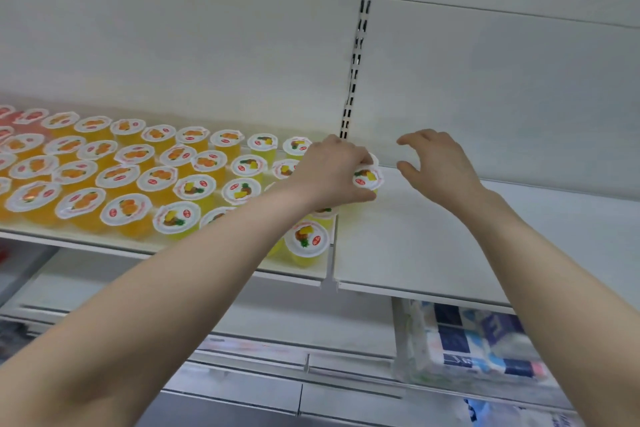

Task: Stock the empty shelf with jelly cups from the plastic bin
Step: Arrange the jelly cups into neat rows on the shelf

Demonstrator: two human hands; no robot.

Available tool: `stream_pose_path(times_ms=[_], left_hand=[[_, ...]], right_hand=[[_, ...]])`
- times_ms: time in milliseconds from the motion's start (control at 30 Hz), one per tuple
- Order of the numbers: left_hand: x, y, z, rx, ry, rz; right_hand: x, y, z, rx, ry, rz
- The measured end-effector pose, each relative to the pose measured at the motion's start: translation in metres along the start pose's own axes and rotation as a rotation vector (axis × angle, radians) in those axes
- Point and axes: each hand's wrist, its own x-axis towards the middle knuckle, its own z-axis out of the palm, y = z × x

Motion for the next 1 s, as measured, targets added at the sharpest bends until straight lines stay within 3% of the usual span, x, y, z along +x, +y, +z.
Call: stream_pose_path(times_ms=[133,733,1000], left_hand=[[0.004,0.000,0.016,0.094,-0.025,0.026],[0.000,-0.007,0.017,0.032,-0.053,-0.049],[-0.026,-0.046,-0.030,0.081,0.134,-0.036]], right_hand=[[-0.001,-0.001,0.002,0.000,0.026,0.004],[0.010,-0.027,-0.008,-0.008,0.052,-0.020],[0.020,-0.072,-0.023,-0.086,0.094,-0.157]])
